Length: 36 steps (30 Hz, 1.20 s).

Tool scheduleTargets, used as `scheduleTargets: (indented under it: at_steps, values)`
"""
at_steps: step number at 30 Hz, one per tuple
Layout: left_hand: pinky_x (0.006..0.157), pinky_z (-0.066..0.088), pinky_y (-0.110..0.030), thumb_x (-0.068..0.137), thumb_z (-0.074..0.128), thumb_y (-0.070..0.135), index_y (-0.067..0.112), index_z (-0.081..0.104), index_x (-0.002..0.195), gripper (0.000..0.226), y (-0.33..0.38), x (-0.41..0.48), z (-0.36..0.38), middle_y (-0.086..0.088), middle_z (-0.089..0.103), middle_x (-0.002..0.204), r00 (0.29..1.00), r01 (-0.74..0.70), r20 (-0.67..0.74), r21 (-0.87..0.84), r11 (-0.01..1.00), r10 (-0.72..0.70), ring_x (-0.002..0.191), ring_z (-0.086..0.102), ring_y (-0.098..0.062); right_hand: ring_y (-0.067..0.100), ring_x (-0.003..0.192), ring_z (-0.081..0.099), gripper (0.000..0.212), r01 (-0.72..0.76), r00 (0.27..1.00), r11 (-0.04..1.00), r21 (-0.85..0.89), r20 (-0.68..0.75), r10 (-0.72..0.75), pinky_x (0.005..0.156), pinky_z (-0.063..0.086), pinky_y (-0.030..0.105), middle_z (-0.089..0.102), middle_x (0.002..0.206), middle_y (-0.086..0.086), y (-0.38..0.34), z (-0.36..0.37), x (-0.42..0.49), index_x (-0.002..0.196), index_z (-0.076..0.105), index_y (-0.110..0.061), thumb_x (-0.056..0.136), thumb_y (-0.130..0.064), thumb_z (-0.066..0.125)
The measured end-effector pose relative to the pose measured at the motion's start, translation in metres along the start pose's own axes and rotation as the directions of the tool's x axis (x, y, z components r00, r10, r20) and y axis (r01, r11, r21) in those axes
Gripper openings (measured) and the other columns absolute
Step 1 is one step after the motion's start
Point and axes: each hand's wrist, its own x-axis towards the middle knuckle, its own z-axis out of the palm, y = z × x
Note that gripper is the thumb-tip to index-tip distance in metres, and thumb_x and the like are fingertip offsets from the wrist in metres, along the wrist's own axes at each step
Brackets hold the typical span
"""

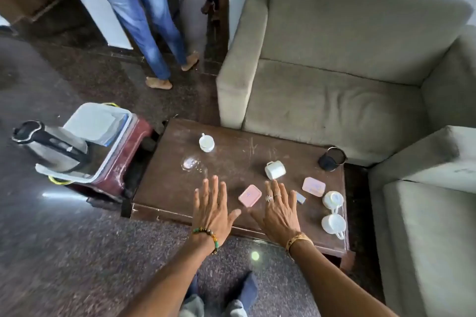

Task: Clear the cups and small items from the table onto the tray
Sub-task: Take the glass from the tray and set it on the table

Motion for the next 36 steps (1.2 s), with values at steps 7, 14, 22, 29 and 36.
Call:
scheduleTargets:
  at_steps: [7,14,22,29,36]
  values:
    - [0.120,-0.005,-0.050,0.094,0.023,0.064,0.014,-0.009,0.153,0.084,-0.055,-0.003,-0.019,-0.010,-0.021,0.160,0.988,0.118,-0.091,-0.075,0.990,-0.124,0.148,-0.017,-0.031,0.030,0.157,-0.002,0.096,0.113,0.992,0.994,-0.003,-0.062,-0.113,0.124,-0.004,0.054,0.000,0.171,0.010,-0.058,-0.018,0.027,0.162,0.004,-0.013,0.093,-0.076,0.029]
    - [0.121,0.008,-0.049,0.093,0.027,0.063,0.014,-0.003,0.154,0.084,-0.138,-0.007,-0.039,-0.010,-0.007,0.163,0.948,0.277,-0.112,-0.182,0.944,-0.299,0.150,0.000,-0.031,0.028,0.157,-0.001,0.091,0.240,0.970,0.970,-0.029,-0.031,-0.241,0.126,0.000,0.051,0.001,0.171,0.008,-0.145,-0.026,0.047,0.162,0.002,-0.015,0.097,-0.069,0.035]
    - [0.120,0.011,-0.048,0.094,0.038,0.055,0.012,-0.005,0.154,0.085,-0.230,-0.025,-0.056,-0.010,-0.004,0.163,0.909,0.375,-0.089,-0.249,0.893,-0.407,0.150,0.004,-0.031,0.026,0.158,-0.003,0.091,0.368,0.930,0.926,-0.088,0.022,-0.368,0.126,-0.001,0.051,-0.003,0.171,0.008,-0.243,-0.020,0.061,0.162,-0.002,-0.016,0.097,-0.070,0.032]
    - [0.119,0.021,-0.044,0.093,0.044,0.053,0.012,0.002,0.154,0.085,-0.290,-0.024,-0.068,-0.011,0.014,0.161,0.868,0.427,-0.130,-0.296,0.854,-0.479,0.148,0.017,-0.030,0.026,0.157,0.004,0.088,0.443,0.895,0.891,-0.102,-0.016,-0.447,0.127,0.008,0.049,0.003,0.171,0.006,-0.312,-0.030,0.085,0.162,0.003,-0.018,0.097,-0.069,0.035]
    - [0.119,0.019,-0.038,0.093,0.047,0.050,0.013,-0.001,0.154,0.086,-0.329,-0.015,-0.043,-0.010,0.011,0.162,0.836,0.488,-0.052,-0.386,0.783,-0.546,0.148,0.018,-0.027,0.026,0.157,0.006,0.087,0.548,0.835,0.823,-0.148,0.148,-0.530,0.126,0.008,0.048,0.005,0.170,0.008,-0.359,0.000,0.117,0.162,0.003,-0.016,0.098,-0.066,0.033]
